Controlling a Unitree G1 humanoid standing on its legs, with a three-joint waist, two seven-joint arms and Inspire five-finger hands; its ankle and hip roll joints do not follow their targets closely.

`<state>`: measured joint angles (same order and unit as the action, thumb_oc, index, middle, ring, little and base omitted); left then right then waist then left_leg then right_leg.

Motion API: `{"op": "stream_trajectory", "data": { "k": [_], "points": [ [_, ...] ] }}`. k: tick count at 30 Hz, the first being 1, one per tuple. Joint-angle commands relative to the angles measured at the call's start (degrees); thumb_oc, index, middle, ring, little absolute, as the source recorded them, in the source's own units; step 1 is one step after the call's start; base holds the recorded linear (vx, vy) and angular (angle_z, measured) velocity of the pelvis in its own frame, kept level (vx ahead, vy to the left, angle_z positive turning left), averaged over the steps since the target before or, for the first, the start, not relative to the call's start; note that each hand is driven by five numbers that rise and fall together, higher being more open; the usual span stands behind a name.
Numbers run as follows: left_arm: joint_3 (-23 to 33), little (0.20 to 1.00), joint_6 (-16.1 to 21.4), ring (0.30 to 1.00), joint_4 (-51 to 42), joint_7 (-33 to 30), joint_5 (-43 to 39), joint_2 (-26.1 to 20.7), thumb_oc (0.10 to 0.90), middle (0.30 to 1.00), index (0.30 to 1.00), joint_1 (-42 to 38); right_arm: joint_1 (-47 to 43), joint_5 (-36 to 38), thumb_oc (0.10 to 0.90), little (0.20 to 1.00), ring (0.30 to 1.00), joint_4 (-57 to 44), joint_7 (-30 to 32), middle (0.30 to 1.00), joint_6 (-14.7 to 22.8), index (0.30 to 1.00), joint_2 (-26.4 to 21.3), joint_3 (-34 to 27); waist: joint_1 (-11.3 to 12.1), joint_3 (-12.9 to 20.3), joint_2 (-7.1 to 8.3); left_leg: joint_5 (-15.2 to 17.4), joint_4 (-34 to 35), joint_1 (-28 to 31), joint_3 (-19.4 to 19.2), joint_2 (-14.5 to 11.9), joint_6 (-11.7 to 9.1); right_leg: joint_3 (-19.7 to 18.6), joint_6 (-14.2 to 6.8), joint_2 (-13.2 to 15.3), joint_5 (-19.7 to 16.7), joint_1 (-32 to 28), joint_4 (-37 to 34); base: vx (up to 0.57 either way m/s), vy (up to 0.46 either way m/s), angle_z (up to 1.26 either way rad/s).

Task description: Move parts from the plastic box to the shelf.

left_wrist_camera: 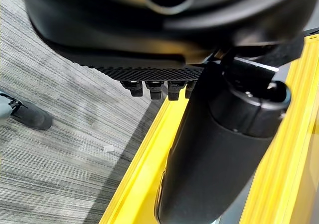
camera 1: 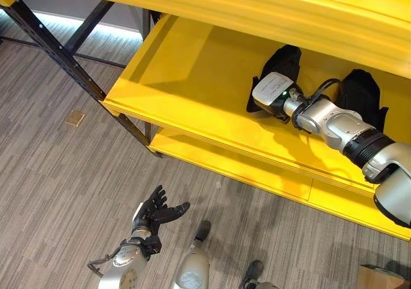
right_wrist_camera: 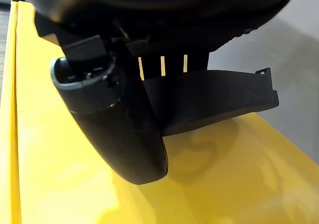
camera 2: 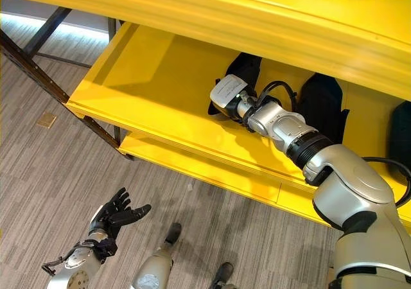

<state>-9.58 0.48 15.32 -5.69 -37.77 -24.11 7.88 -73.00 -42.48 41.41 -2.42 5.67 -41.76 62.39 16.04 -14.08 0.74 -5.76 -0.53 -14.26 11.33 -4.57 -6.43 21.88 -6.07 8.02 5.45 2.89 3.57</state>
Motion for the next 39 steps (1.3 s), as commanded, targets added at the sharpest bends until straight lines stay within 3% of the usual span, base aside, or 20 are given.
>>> {"op": "stream_trajectory", "data": {
  "k": [1,23,39],
  "points": [
    [0.7,1.0,5.8,1.0,-3.8,0.2,0.4,-4.4,0.9,1.0,1.0,-2.4,-7.6,3.3,0.4,0.3,0.3,1.8,5.1,0.3,-3.6,0.3,0.6,-2.6,0.7,-0.3,3.55,1.7,-0.1,-2.8,-0.4,-3.4,-0.8,-0.6,-3.6,6.3,-2.4,-2.6,-3.6,0.0,0.0,0.0],
    [1.5,1.0,6.3,1.0,-4.2,-0.4,-0.1,-5.2,0.9,1.0,1.0,-2.6,-9.8,6.0,0.4,0.3,0.3,1.8,6.9,0.3,-5.0,0.3,1.9,-4.5,2.0,-1.4,3.22,1.3,-0.8,-4.9,0.5,-2.8,-0.8,0.5,-3.5,6.5,-2.3,-1.8,-3.5,0.0,-0.002,0.02],
    [1.6,1.0,6.5,1.0,-4.4,-0.5,-0.1,-5.5,0.9,1.0,1.0,-2.8,-7.9,6.6,0.4,0.3,0.3,0.6,6.5,0.3,-4.4,0.3,3.8,-4.9,1.4,-2.2,2.98,1.5,-1.5,-5.2,0.4,-3.1,-0.7,0.2,-3.0,6.4,-1.6,-1.1,-2.5,0.0,0.001,0.01]
  ]
}}
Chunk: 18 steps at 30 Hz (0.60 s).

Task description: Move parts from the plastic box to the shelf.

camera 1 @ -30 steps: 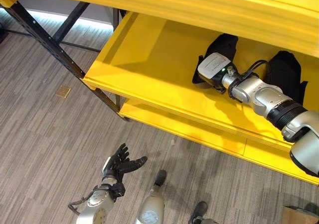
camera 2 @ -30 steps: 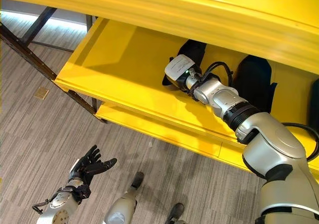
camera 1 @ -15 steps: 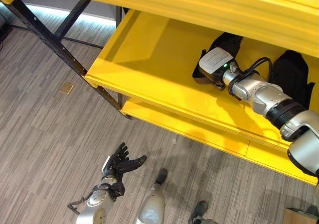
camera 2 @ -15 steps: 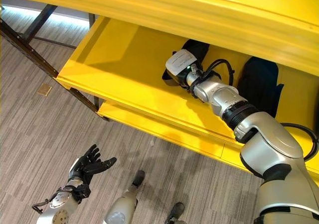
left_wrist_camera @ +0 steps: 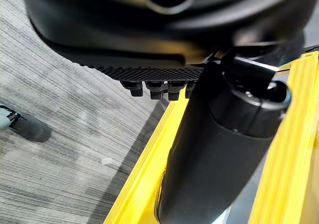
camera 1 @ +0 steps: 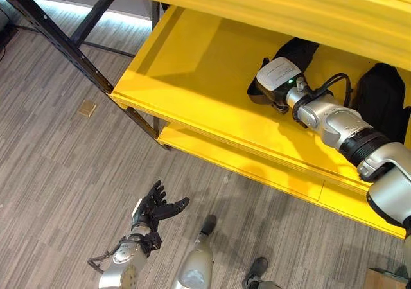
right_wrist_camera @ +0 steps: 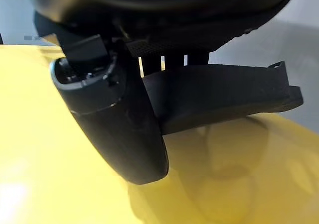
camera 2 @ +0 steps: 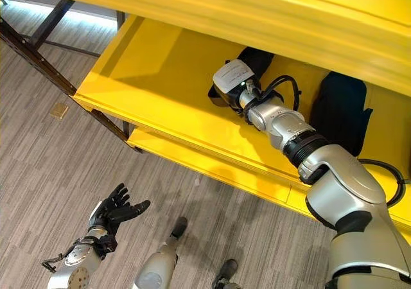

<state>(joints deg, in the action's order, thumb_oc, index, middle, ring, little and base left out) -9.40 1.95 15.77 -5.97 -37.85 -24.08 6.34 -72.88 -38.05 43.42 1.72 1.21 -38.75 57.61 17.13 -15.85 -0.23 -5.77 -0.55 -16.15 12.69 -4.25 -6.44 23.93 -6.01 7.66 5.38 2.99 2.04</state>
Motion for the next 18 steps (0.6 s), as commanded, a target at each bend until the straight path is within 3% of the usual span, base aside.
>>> {"op": "stream_trajectory", "data": {
  "k": [1,3,4,5,6,18],
  "points": [
    [1.4,1.0,5.0,1.0,-4.9,-0.2,0.0,-5.6,0.9,1.0,1.0,-1.3,-7.6,2.5,0.4,0.3,0.3,-1.3,2.1,0.3,0.1,0.3,1.1,-0.3,0.3,-0.5,3.88,1.5,-1.5,-3.4,-0.9,-3.4,-0.7,-1.9,-3.0,6.7,-1.5,-1.1,-0.9,0.0,0.0,0.0],
    [1.3,1.0,5.0,1.0,-4.8,0.1,0.0,-5.7,0.9,1.0,1.0,-1.4,-7.6,3.0,0.4,0.3,0.3,-1.4,1.8,0.3,0.2,0.3,1.3,-0.3,0.3,-0.6,3.84,1.4,-1.5,-3.4,-0.8,-3.4,-0.7,-1.9,-3.0,6.7,-1.5,-1.1,-0.9,0.0,0.0,0.0],
    [1.2,1.0,5.0,1.0,-4.9,0.1,0.0,-5.7,0.9,1.0,1.0,-1.3,-7.3,3.3,0.463,0.388,0.388,-1.4,1.7,0.388,0.2,0.388,1.3,-0.4,0.3,-0.6,3.81,1.4,-1.4,-3.4,-0.8,-3.4,-0.7,-1.8,-3.0,6.7,-1.4,-1.1,-0.8,0.0,0.0,0.0],
    [1.2,1.0,5.0,1.0,-4.9,0.2,0.0,-5.8,0.9,1.0,1.0,-1.3,-7.0,3.6,0.792,0.849,0.849,-1.2,1.4,0.849,0.3,0.849,1.6,-0.3,0.3,-0.6,3.78,1.3,-1.4,-3.3,-0.8,-3.4,-0.7,-1.8,-3.0,6.7,-1.4,-1.1,-0.8,0.0,0.0,0.0],
    [1.2,1.0,4.9,1.0,-4.9,0.2,0.1,-5.8,0.9,1.0,1.0,-1.2,-6.9,3.7,0.9,1.0,1.0,-1.2,1.2,1.0,0.4,1.0,1.6,-0.3,0.3,-0.6,3.79,1.3,-1.4,-3.4,-0.9,-3.4,-0.8,-1.8,-3.0,6.7,-1.4,-1.2,-0.8,0.0,0.0,0.0],
    [1.5,1.0,4.4,1.0,-4.6,0.5,0.7,-5.9,0.9,1.0,1.0,-1.1,-4.4,7.3,0.9,1.0,1.0,-4.6,-0.4,1.0,0.8,1.0,1.4,-1.6,-0.1,-0.2,3.76,1.8,-2.0,-3.0,-1.0,-3.5,-0.7,-1.5,-3.0,6.7,-0.9,-1.8,-0.3,0.0,0.0,0.0]
  ]
}}
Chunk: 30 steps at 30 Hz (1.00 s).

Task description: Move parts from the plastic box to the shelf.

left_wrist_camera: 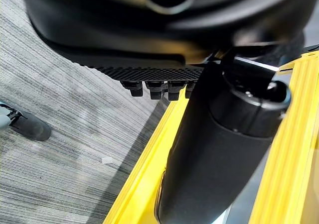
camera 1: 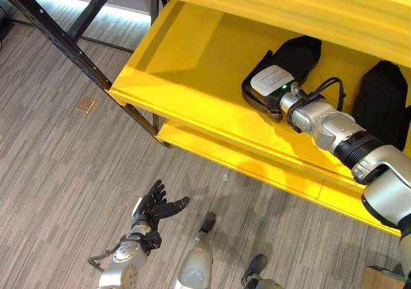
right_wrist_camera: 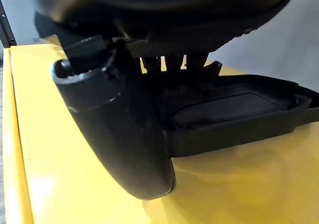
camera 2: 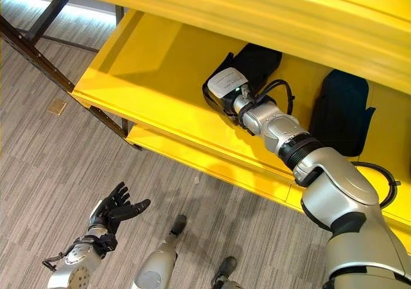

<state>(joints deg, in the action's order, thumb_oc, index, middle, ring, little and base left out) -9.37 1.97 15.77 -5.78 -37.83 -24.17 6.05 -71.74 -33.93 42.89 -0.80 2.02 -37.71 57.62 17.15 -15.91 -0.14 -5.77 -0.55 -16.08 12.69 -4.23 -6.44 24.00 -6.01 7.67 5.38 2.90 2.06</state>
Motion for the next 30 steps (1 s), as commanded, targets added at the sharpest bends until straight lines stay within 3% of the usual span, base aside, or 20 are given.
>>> {"op": "stream_trajectory", "data": {
  "k": [1,5,8,16,30],
  "points": [
    [1.5,1.0,4.4,1.0,-4.6,0.3,0.7,-5.9,0.9,1.0,1.0,-0.8,-5.6,3.2,0.9,1.0,1.0,-4.1,2.1,1.0,0.0,1.0,0.3,-1.6,-0.1,-0.1,3.68,1.8,-2.0,-3.0,-1.0,-3.5,-0.7,-1.6,-3.0,6.7,-0.9,-1.7,-0.3,0.0,0.0,0.0],
    [1.8,1.0,4.2,1.0,-4.6,0.2,0.6,-5.8,0.9,1.0,1.0,-0.8,-4.3,5.9,0.9,1.0,1.0,-6.7,1.5,1.0,0.2,1.0,0.0,-2.6,-0.5,0.0,3.85,2.1,-2.3,-2.8,-1.3,-3.5,-0.6,-1.9,-3.0,6.8,-0.8,-1.7,0.1,0.0,0.0,0.0],
    [2.1,1.0,4.0,1.0,-4.5,-0.2,0.6,-5.2,0.9,1.0,1.0,-0.8,0.5,14.0,0.9,1.0,1.0,-10.1,1.9,1.0,-0.4,1.0,1.3,-8.2,-0.9,0.1,3.93,2.4,-2.7,-2.3,-1.6,-3.7,-0.5,-2.2,-3.0,6.8,-0.8,-1.8,0.3,0.0,0.0,0.0],
    [2.5,1.0,3.9,1.0,-3.8,-0.9,0.4,-4.2,0.9,1.0,1.0,-1.2,6.3,25.1,0.9,1.0,1.0,-11.7,2.3,1.0,-0.6,1.0,4.6,-14.6,-1.7,0.2,4.15,2.6,-3.0,-1.7,-2.4,-4.1,-0.4,-2.9,-2.9,6.7,-0.8,-1.9,0.5,-0.01,-0.003,-0.08],
    [3.4,1.0,3.2,1.0,-3.3,-0.5,0.7,-4.2,0.9,1.0,1.0,-0.3,7.9,26.9,0.9,1.0,1.0,-13.7,0.4,1.0,-0.2,1.0,3.8,-14.3,-2.6,1.2,5.1,2.5,-2.3,-0.6,-2.9,-4.8,-0.5,-3.2,-2.8,6.1,-0.7,-2.5,0.1,0.0,0.0,0.0]
  ]
}}
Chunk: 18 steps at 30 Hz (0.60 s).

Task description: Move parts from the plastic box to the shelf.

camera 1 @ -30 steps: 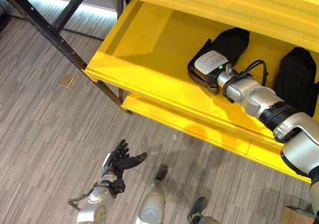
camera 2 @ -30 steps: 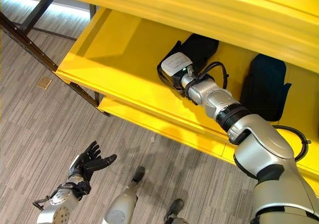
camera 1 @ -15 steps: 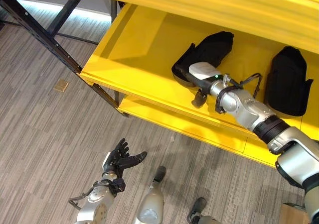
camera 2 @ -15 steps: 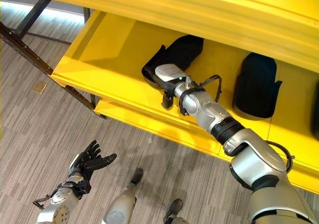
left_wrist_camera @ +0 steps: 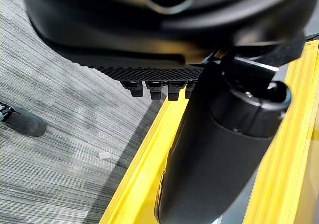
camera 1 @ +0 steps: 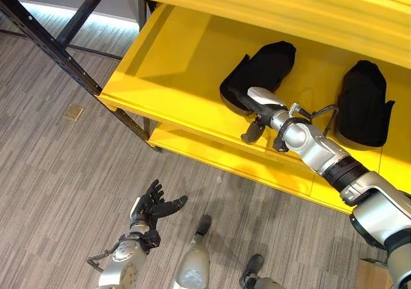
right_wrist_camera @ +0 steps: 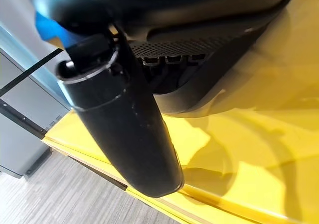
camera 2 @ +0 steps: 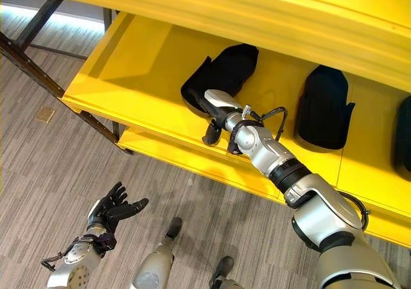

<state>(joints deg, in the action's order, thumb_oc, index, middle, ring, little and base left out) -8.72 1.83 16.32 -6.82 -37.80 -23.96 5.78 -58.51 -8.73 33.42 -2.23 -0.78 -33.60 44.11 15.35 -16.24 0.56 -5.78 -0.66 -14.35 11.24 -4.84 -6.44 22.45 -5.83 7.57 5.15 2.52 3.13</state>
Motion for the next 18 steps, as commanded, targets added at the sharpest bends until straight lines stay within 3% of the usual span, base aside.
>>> {"op": "stream_trajectory", "data": {
  "k": [1,18],
  "points": [
    [2.7,1.0,3.3,1.0,-3.9,0.6,0.7,-4.4,0.9,1.0,1.0,0.0,-5.4,1.7,0.9,1.0,1.0,-4.0,1.7,1.0,2.5,1.0,-0.4,-0.8,-0.9,1.6,4.45,2.5,-2.2,-2.3,-1.5,-4.2,-0.5,-1.8,-3.0,6.2,-0.5,-2.1,-1.0,0.0,0.0,0.0],
    [3.7,1.0,3.0,1.0,-3.7,1.4,1.5,-4.6,0.9,1.0,1.0,0.8,-5.9,-0.3,0.9,1.0,1.0,-4.6,-0.4,1.0,2.9,1.0,-6.2,0.9,-1.9,2.2,5.11,2.6,-1.8,-1.2,-2.5,-4.8,-0.5,-2.7,-2.9,5.9,-0.3,-2.0,-0.5,0.0,-0.006,-0.02]
  ]
}}
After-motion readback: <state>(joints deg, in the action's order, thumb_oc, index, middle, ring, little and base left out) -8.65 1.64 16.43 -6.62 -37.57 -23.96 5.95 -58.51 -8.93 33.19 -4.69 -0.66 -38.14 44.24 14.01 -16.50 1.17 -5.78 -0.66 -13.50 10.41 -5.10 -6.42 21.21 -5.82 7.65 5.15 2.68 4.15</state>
